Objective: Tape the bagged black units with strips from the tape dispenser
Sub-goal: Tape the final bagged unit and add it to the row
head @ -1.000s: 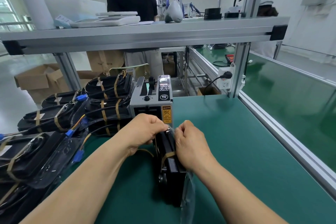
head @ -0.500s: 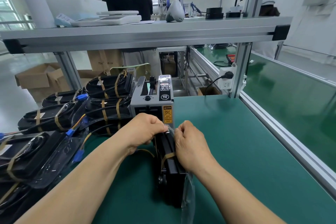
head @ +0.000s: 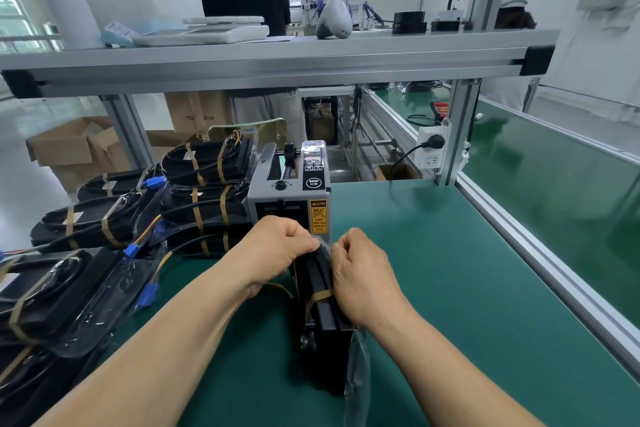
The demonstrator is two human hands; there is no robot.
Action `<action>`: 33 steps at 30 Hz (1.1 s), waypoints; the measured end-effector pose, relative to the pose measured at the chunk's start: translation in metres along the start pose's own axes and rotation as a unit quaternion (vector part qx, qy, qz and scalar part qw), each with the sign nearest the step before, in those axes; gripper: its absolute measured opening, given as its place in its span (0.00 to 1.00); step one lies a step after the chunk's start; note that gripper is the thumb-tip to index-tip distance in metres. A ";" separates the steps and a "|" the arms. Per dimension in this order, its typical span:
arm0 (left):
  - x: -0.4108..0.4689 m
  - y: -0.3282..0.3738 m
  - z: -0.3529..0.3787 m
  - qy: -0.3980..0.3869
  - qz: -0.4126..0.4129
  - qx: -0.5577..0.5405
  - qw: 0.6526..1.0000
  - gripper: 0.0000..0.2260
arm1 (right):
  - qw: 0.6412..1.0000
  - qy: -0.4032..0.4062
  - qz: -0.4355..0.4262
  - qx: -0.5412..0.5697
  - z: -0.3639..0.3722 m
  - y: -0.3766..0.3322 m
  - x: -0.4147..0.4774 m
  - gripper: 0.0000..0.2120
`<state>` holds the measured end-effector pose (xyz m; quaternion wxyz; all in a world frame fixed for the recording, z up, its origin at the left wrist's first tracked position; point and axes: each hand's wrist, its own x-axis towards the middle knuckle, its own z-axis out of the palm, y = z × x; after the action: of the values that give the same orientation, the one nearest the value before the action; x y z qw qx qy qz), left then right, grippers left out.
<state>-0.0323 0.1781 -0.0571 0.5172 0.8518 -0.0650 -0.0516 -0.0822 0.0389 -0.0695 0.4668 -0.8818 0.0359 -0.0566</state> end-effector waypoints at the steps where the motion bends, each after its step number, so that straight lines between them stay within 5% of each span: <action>1: 0.000 0.000 0.000 0.002 0.002 0.002 1.000 0.12 | 1.000 0.000 0.000 0.000 0.000 0.000 0.000 0.10; 33: 0.002 -0.011 0.009 0.076 0.037 0.044 0.995 0.07 | 1.000 -0.014 0.000 -0.022 -0.002 -0.005 -0.002 0.08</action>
<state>-0.0306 0.1747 -0.0715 0.4840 0.8724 -0.0591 0.0358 -0.0845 0.0403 -0.0642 0.4482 -0.8924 0.0303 -0.0433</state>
